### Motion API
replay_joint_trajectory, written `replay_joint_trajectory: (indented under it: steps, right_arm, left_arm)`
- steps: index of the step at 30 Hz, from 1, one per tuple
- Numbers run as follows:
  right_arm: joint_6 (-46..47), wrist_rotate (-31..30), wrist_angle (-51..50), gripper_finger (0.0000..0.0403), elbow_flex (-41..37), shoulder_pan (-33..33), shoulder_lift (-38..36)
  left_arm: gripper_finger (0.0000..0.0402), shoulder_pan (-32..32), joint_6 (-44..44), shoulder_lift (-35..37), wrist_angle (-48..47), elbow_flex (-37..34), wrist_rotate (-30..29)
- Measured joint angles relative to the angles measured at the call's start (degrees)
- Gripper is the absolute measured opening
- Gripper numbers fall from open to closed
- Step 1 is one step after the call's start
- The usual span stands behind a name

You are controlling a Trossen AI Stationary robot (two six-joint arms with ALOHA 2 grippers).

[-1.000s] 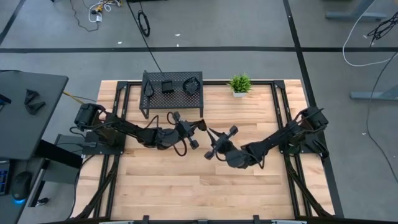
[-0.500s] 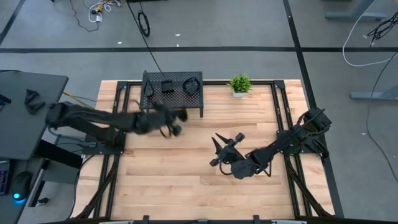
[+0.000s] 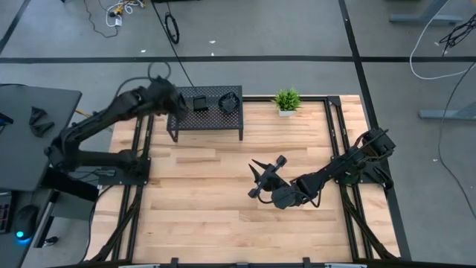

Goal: Pick & Place Mini shaped plates
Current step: Stack the black drop shaped plate on top of the black drop shaped plates on the shelf

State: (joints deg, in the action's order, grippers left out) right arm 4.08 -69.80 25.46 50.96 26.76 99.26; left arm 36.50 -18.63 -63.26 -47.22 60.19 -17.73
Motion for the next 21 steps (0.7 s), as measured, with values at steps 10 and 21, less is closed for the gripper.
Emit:
replay_joint_trajectory:
  steps: [10, 21]
  right_arm:
    - [1.04, 0.43, -0.01, 0.0091, 0.00, -0.08, 0.00]
    - [1.05, 0.43, -0.01, 0.0089, 0.00, -0.08, 0.00]
  left_arm:
    - [0.0009, 15.34, 2.79, -1.79, 0.66, -0.64, 13.23]
    - [0.0014, 16.16, 2.77, -6.79, 0.68, -0.64, 16.10]
